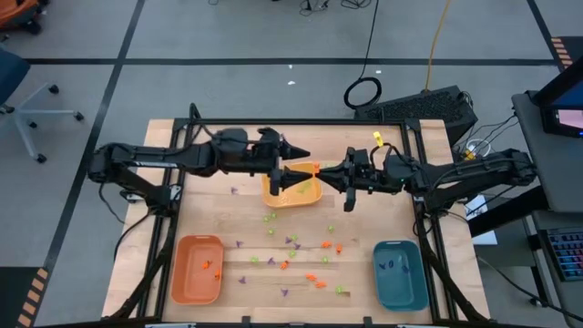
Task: Sort Halloween decoration
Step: Put the orange skeleton toy into the orange bin
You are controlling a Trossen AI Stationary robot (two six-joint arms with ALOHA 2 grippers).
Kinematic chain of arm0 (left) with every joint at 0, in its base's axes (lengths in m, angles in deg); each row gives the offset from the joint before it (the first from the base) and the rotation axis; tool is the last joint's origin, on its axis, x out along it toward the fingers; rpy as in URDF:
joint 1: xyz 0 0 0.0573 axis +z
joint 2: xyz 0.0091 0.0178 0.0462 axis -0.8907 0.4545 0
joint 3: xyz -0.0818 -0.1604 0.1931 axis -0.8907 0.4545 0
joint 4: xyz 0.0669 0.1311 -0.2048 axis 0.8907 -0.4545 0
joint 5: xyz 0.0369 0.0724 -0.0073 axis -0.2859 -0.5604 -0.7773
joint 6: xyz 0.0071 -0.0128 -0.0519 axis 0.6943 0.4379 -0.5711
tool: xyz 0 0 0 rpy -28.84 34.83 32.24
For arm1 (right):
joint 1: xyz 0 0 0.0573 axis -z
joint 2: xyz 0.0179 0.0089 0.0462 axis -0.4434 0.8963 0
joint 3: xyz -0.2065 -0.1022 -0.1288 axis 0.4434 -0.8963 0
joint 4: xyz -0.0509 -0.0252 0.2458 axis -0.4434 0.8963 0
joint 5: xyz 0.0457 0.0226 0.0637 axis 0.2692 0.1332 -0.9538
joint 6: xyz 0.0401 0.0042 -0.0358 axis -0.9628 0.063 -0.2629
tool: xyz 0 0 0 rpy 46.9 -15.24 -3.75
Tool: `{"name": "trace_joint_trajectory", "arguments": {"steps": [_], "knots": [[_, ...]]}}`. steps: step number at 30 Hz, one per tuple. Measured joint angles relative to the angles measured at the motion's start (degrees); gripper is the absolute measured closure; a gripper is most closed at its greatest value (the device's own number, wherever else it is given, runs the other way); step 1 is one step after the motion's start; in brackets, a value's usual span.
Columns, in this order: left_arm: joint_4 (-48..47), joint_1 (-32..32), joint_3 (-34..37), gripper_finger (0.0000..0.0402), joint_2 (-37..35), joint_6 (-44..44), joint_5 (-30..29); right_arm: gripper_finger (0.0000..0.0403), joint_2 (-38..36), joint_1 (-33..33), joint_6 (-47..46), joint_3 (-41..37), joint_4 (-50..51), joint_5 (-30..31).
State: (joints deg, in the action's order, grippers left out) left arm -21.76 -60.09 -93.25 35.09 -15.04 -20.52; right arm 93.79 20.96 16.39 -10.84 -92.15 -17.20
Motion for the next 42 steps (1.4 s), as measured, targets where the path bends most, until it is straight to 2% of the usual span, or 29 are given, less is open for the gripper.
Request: {"name": "trace_joint_trajectory", "arguments": {"steps": [7, 13, 28, 42], "knots": [[2.74, -0.34, 0.02, 0.0002, 3.31, -1.51, 1.51, 0.0403, 0.08, 0.02, 0.01, 0.0, 0.3, 0.01], [5.06, -0.66, 0.04, 0.001, 3.74, -1.53, -0.31, 0.0403, 0.08, 0.0, 0.12, 0.0, 0.48, 0.02], [6.7, -1.03, 0.09, 0.0146, 5.44, -2.99, -0.11, 0.0403, 0.08, 0.01, 0.23, 0.0, 0.6, 0.02], [8.78, -1.03, 0.09, 0.0243, 5.37, -3.03, -0.06, 0.0403, 0.08, 0.0, 0.14, 0.0, 2.08, 0.02]]}}
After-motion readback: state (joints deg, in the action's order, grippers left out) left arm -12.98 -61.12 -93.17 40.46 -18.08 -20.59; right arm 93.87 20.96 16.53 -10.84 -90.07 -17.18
